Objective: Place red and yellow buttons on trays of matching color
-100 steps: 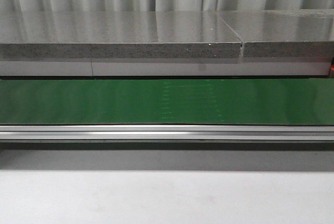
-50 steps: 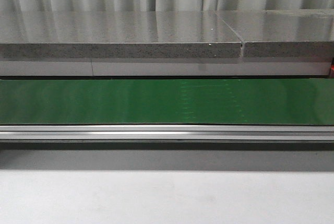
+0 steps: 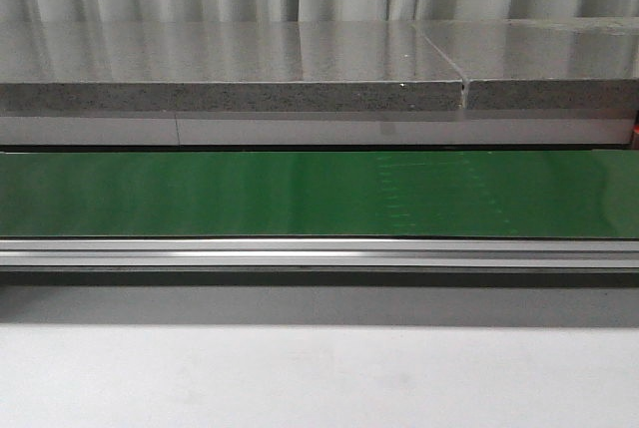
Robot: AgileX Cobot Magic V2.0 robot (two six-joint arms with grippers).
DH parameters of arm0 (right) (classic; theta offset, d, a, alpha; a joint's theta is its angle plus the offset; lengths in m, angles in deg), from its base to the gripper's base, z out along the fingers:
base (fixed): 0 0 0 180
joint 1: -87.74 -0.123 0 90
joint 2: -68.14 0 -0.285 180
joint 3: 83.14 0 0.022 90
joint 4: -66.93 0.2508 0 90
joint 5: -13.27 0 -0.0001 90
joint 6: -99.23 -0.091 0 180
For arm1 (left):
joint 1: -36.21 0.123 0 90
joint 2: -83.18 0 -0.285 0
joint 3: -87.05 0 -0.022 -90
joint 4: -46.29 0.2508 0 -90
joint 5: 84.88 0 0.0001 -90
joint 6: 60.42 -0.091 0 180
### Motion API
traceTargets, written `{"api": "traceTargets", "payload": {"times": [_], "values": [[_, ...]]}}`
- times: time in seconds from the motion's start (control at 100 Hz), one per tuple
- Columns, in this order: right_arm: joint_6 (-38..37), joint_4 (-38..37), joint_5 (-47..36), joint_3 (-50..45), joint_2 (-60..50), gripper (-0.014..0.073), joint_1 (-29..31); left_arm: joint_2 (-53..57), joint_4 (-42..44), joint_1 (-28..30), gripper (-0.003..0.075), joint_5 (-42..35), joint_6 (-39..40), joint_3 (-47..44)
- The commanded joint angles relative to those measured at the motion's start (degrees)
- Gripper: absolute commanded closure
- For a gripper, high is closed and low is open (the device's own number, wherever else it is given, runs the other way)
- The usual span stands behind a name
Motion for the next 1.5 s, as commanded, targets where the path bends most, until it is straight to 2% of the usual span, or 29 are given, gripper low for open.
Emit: {"api": "traceTargets", "payload": {"times": [0.0,0.22,0.5,0.87,1.35,1.44,1.49], "values": [[0.62,0.83,-3.06,1.50,-0.20,0.0662,-0.02,6.22,0.19,0.05,0.0624,-1.93,0.35,1.71],[0.62,0.83,-3.06,1.50,-0.20,0.0662,-0.02,15.33,0.03,-1.08,0.0624,4.18,-2.00,1.71],[0.62,0.83,-3.06,1.50,-0.20,0.0662,-0.02,22.73,0.03,-8.17,0.0624,8.07,-4.16,-0.41],[0.62,0.83,-3.06,1.50,-0.20,0.0662,-0.02,25.60,-4.02,-14.89,0.0624,3.75,-4.39,-8.58],[0.62,0.83,-3.06,1.50,-0.20,0.0662,-0.02,22.71,-4.68,-14.90,0.0623,0.57,-4.60,-12.55],[0.62,0.83,-3.11,1.50,-0.20,0.0662,-0.02,22.28,-4.79,-14.90,0.0575,0.70,-5.72,-12.55],[0.62,0.83,-3.11,1.50,-0.20,0.0662,-0.02,22.28,-5.32,-14.90,0.0493,0.83,-6.58,-12.55]]}}
